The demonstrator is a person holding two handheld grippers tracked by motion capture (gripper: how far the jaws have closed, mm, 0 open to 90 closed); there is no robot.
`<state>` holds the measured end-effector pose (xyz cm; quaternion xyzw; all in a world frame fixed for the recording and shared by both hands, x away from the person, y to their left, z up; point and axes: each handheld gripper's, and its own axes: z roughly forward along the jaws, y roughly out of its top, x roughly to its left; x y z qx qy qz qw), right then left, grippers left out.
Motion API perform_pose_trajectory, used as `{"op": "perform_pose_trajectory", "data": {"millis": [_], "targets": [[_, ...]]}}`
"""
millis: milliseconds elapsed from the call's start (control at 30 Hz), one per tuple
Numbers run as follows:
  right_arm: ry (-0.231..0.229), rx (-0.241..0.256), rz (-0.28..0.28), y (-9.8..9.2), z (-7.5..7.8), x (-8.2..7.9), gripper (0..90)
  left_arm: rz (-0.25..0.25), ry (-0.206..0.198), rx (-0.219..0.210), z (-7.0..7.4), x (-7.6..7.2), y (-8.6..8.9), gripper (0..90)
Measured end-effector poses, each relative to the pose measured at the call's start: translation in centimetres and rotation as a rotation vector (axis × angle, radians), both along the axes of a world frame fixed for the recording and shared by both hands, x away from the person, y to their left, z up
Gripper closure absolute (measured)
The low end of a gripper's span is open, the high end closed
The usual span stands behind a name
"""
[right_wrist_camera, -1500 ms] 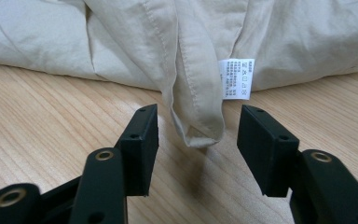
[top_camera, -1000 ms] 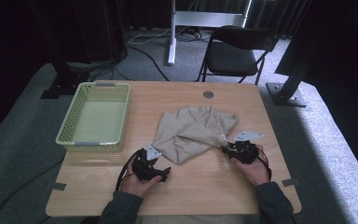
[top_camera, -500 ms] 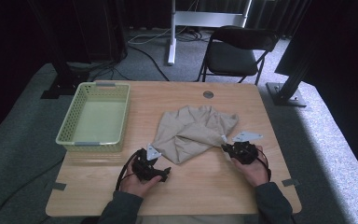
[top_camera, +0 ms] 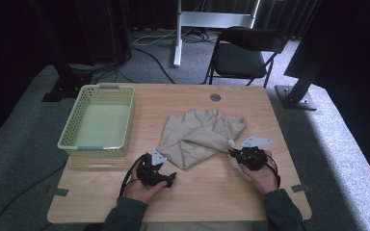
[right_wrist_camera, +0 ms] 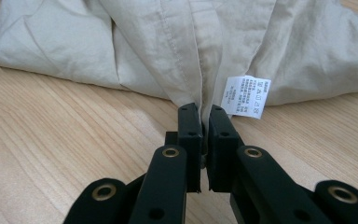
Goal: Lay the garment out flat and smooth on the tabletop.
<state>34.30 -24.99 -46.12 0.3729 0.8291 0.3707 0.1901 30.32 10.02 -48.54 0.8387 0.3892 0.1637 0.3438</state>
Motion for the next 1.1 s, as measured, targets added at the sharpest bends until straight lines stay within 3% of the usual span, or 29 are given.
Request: {"op": "perform_pose_trajectory", "data": {"millis": [1100], "targets": [[-0.049, 0.02, -0.011, -1.1, 1.8, -1.4, 85.5, 0.0, 0.0, 0.0, 0.0, 0.0, 0.0, 11.0]]}}
